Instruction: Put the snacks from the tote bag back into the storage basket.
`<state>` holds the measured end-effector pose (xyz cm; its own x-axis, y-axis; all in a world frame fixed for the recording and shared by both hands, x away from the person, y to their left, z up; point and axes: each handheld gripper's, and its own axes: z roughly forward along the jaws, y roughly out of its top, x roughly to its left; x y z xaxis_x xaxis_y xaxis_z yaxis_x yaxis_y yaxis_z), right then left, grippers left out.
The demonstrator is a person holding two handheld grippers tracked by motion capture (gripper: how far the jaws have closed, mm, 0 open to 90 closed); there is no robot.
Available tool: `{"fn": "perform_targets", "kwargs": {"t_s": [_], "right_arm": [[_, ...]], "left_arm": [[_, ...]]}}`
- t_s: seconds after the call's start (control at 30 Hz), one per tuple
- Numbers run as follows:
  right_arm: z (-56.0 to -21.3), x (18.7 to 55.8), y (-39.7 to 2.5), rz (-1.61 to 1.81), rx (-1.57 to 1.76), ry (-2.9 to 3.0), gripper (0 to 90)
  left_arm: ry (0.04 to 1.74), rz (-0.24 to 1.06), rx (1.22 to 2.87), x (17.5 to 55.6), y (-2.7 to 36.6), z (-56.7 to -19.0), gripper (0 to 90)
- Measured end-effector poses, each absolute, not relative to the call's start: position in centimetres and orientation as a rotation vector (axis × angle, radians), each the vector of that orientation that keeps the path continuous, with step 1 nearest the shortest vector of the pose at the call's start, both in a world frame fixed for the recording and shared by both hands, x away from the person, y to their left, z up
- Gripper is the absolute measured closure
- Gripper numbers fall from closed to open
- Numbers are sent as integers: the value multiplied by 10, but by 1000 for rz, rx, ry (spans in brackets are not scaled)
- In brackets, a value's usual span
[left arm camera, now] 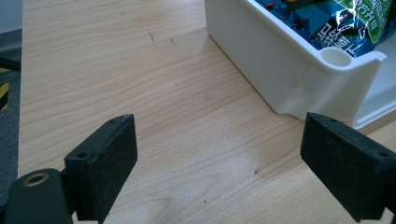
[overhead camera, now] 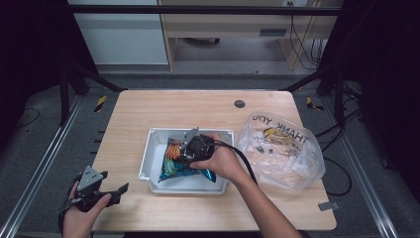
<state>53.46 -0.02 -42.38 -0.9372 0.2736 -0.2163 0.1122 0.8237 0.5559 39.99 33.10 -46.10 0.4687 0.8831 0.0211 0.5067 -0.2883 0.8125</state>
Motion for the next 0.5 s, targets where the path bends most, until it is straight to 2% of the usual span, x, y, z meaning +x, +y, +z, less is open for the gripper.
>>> {"fn": "perform_targets", "kwargs": {"t_s": [0.13,0.27,0.5], "right_arm": [[-423,534,-2,809,312,2698,217],[-420,533,-4,833,341,2671,168],[-414,529,-10,864,358,2639,144]], "left_arm": [[1155,619,1952,400,331,-461,105],[1154,615,1956,400,331,-461,105],[1150,616,1960,400,331,-461,105]]}}
